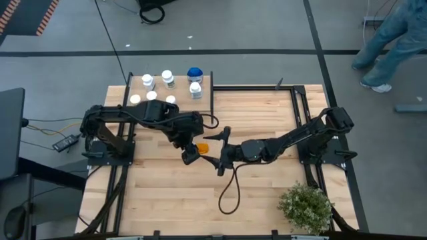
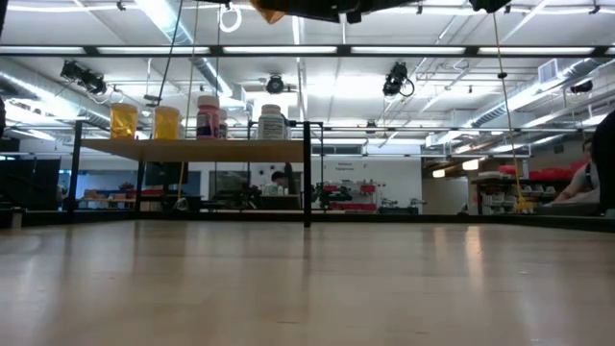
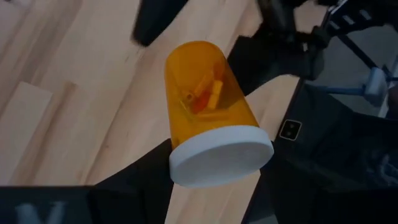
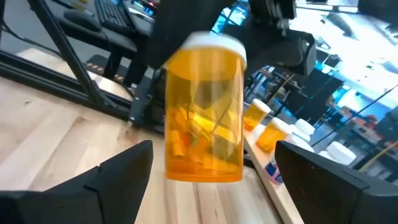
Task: Pick and place medicine bottles onto shelf by color
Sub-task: Put the orange pill bottle on the shelf
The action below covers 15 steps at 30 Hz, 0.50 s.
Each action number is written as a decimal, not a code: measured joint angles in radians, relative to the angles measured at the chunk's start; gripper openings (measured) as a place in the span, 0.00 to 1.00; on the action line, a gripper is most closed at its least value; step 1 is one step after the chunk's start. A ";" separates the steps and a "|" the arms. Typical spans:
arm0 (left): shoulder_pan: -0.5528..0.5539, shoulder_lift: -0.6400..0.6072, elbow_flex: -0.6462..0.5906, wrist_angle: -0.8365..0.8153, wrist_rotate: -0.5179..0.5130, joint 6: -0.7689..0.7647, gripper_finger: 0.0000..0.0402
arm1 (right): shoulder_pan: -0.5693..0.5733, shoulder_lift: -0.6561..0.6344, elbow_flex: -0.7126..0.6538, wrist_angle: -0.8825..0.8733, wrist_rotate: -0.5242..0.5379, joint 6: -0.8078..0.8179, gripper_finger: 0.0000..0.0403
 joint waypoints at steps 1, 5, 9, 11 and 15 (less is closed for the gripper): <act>0.000 0.000 0.000 0.006 0.000 0.000 0.55 | -0.005 0.000 0.000 -0.001 -0.009 0.011 0.86; 0.001 0.000 0.000 0.005 -0.002 0.000 0.56 | -0.012 0.000 0.000 0.000 -0.016 0.028 0.86; 0.001 0.000 0.000 0.004 -0.003 0.000 0.54 | -0.004 0.000 0.000 0.000 -0.033 0.041 0.86; 0.001 0.000 0.000 0.004 -0.003 0.000 0.54 | 0.002 0.000 0.000 0.000 -0.036 0.046 0.86; 0.002 0.000 0.000 0.004 -0.022 0.002 0.56 | 0.003 0.000 0.000 0.000 -0.036 0.056 0.86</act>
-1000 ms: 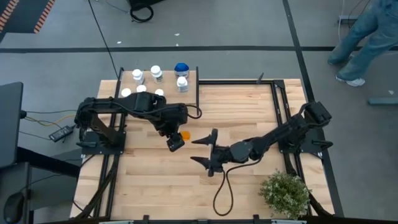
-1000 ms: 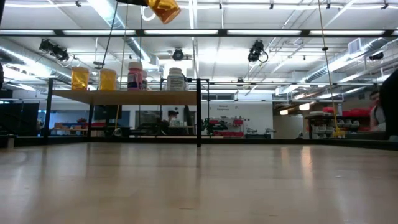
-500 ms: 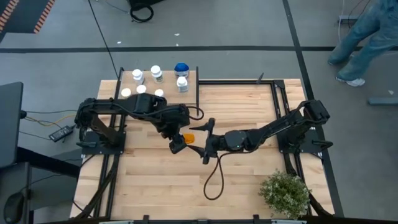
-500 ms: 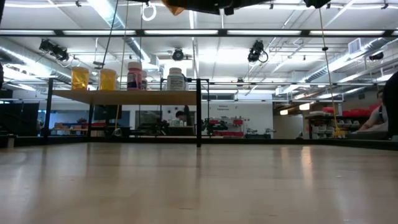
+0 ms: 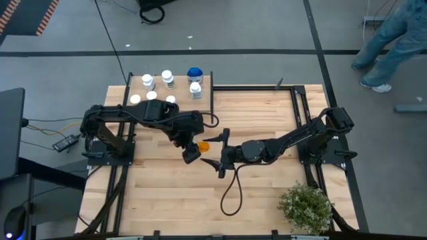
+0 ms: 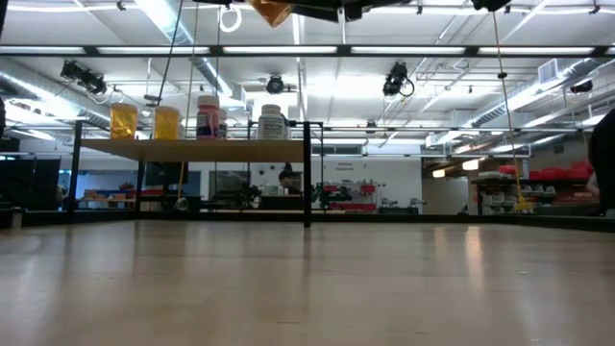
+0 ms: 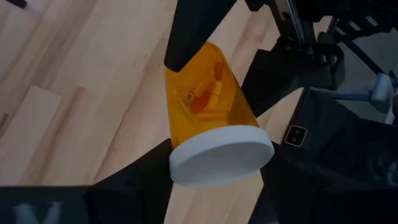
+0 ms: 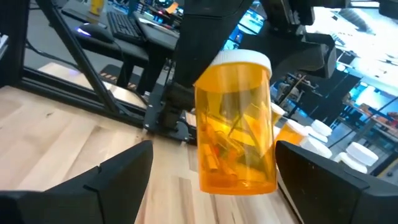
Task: Pick and place medicine bottles onto shelf by color
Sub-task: Put the orange pill bottle on the shelf
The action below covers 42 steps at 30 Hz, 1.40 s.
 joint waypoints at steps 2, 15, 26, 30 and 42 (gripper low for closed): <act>0.000 0.000 0.000 0.000 -0.005 0.000 0.56 | -0.001 0.000 0.000 0.000 0.000 0.015 0.86; 0.002 0.000 0.000 0.003 -0.015 0.000 0.56 | -0.009 0.000 0.000 0.000 -0.028 0.054 0.86; 0.012 0.000 0.000 0.025 -0.017 -0.002 0.56 | -0.009 0.000 0.000 0.000 -0.012 0.085 0.86; 0.018 0.000 0.000 0.028 -0.017 -0.002 0.57 | -0.009 0.000 0.000 0.000 -0.002 0.085 0.85; 0.038 0.000 0.000 0.025 -0.011 -0.001 0.56 | -0.009 0.000 -0.001 -0.005 -0.006 0.104 0.80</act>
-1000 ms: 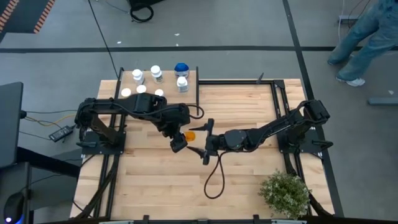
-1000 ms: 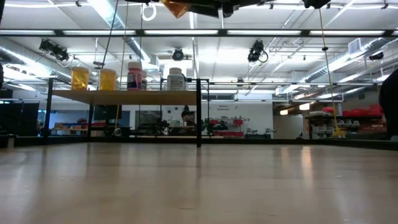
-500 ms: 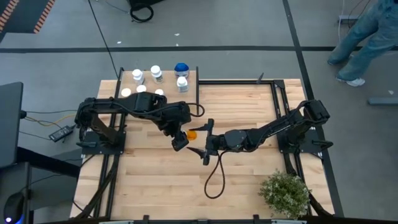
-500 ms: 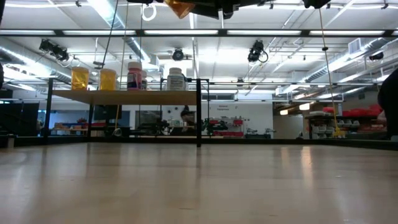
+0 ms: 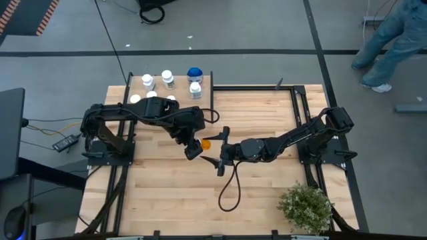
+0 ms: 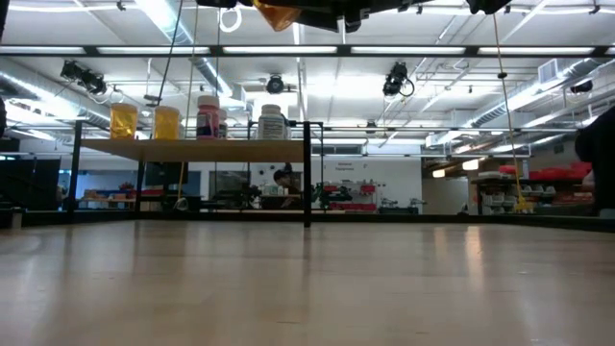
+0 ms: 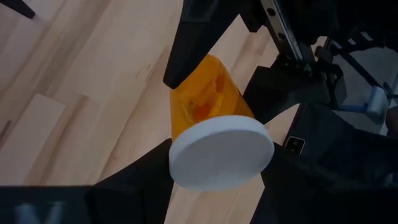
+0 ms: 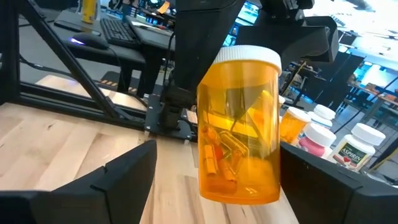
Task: Pick and place medicine bottles onto shelf by color
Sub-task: Put the orange pill bottle on the shelf
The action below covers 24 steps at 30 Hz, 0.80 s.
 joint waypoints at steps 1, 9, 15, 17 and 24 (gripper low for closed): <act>0.000 0.000 0.000 -0.001 0.000 0.000 0.56 | 0.000 0.000 0.000 -0.002 -0.009 0.001 0.80; 0.000 -0.001 0.001 -0.003 0.003 0.000 0.54 | 0.006 0.000 -0.001 -0.002 -0.052 0.001 0.80; 0.000 -0.001 0.001 0.004 -0.006 0.000 0.55 | 0.008 0.000 -0.001 -0.027 -0.110 0.001 0.80; 0.003 -0.002 0.002 0.003 -0.027 0.000 0.55 | 0.011 0.000 -0.001 -0.024 -0.149 0.001 0.80; 0.014 -0.001 0.002 0.001 -0.034 -0.002 0.53 | 0.011 0.000 0.000 -0.027 -0.119 -0.008 0.80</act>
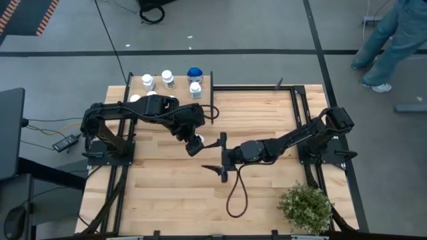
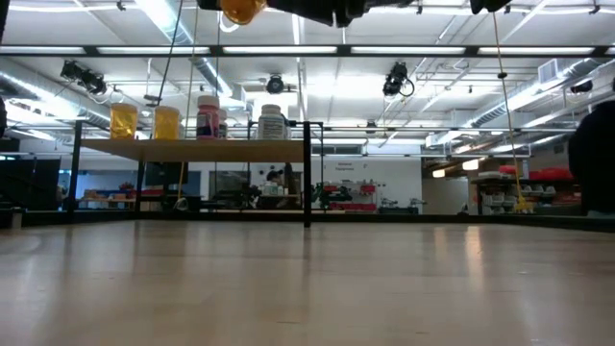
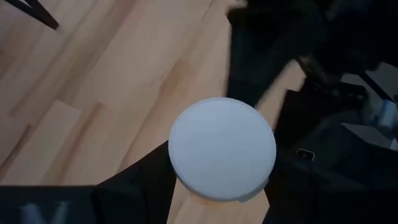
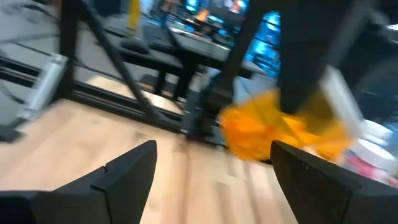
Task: Pick and place medicine bottles onto shelf by color
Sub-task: Put the orange pill bottle on the shelf
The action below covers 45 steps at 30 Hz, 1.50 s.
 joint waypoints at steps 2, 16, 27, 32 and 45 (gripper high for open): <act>0.000 0.000 0.000 -0.001 0.003 0.001 0.53 | -0.001 0.000 0.000 -0.006 0.042 -0.015 0.80; -0.005 0.000 0.000 -0.006 0.010 0.000 0.53 | -0.002 0.000 0.000 -0.026 0.076 -0.018 0.80; -0.009 0.000 -0.001 -0.029 0.010 0.000 0.53 | -0.002 0.000 0.000 0.043 0.101 -0.088 0.80; -0.009 0.001 -0.001 -0.029 0.011 0.000 0.52 | -0.002 0.000 0.000 0.058 0.099 -0.097 0.80; -0.010 0.001 -0.002 -0.034 0.014 0.011 0.55 | -0.006 0.000 0.000 0.096 0.077 -0.102 0.80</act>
